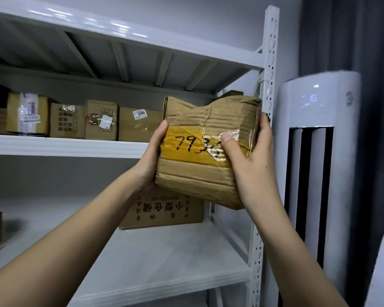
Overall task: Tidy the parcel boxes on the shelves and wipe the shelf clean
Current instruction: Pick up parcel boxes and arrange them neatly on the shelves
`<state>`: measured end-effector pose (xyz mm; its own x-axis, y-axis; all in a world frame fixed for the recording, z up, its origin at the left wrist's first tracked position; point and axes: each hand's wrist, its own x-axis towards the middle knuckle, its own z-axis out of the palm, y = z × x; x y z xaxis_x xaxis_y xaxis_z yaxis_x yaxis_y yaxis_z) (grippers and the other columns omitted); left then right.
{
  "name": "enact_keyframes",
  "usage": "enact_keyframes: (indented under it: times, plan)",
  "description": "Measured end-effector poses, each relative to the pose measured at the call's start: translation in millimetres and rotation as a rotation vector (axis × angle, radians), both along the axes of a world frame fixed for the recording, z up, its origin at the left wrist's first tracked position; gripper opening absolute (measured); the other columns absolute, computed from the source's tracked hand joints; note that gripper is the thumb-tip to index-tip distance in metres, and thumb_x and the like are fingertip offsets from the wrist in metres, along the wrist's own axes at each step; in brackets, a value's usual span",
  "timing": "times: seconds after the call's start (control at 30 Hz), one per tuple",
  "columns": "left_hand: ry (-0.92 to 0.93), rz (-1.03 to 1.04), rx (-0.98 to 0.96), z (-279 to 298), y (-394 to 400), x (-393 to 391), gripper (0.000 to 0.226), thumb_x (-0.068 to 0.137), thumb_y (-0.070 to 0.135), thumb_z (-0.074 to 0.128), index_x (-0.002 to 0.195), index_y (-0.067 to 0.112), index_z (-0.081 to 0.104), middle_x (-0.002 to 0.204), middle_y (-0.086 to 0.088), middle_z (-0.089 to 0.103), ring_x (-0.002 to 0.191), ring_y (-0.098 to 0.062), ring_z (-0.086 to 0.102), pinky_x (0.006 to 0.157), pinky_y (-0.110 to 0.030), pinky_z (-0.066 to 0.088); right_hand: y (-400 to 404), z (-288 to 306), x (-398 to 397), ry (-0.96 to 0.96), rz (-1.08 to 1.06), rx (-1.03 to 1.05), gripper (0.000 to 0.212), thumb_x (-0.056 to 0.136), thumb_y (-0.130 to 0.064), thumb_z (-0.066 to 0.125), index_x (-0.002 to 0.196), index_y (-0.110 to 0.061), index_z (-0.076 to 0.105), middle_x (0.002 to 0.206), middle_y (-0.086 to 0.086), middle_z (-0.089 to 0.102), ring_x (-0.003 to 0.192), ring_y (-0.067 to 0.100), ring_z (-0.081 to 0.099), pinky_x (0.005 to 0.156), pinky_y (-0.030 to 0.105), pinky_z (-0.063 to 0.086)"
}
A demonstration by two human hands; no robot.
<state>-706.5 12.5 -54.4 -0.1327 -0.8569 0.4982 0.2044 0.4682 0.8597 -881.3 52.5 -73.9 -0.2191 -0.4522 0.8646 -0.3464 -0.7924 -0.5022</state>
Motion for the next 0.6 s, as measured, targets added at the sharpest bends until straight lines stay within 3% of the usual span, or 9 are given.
enact_keyframes:
  times: [0.3,0.43,0.47,0.6]
  plan:
    - [-0.081,0.104,-0.169,36,-6,16,0.060,0.078,0.073,0.039,0.116,0.031,0.061,0.113,0.004,0.070,0.106,-0.014,0.065,0.099,-0.035,0.045,-30,27,13,-0.047,0.057,-0.141,0.086,0.078,-0.060,0.046,0.151,-0.023,0.021,0.153,-0.006,0.031,0.140,0.005,0.029,0.117,0.034,0.027]
    - [-0.087,0.184,-0.193,46,-17,33,0.069,0.076,0.073,0.041,0.128,0.030,0.054,0.119,0.005,0.066,0.109,-0.012,0.063,0.097,-0.033,0.046,-61,45,26,-0.004,0.104,-0.135,0.078,0.080,-0.058,0.042,0.147,-0.020,0.030,0.142,-0.004,0.042,0.123,-0.003,0.040,0.103,0.007,0.030]
    - [-0.088,0.201,-0.195,47,-20,37,0.071,0.077,0.076,0.042,0.130,0.029,0.054,0.118,0.005,0.066,0.108,-0.012,0.063,0.095,-0.032,0.047,-68,49,30,0.011,0.100,-0.137,0.078,0.079,-0.059,0.041,0.146,-0.020,0.031,0.141,-0.004,0.042,0.122,-0.003,0.039,0.101,0.006,0.029]
    - [-0.105,0.231,-0.189,49,-35,51,0.067,0.083,0.071,0.035,0.133,0.029,0.050,0.120,0.005,0.064,0.109,-0.012,0.061,0.091,-0.029,0.046,-98,65,42,0.057,0.159,-0.082,0.087,0.075,-0.065,0.044,0.148,-0.019,0.030,0.144,-0.001,0.042,0.130,0.009,0.040,0.108,0.024,0.033]
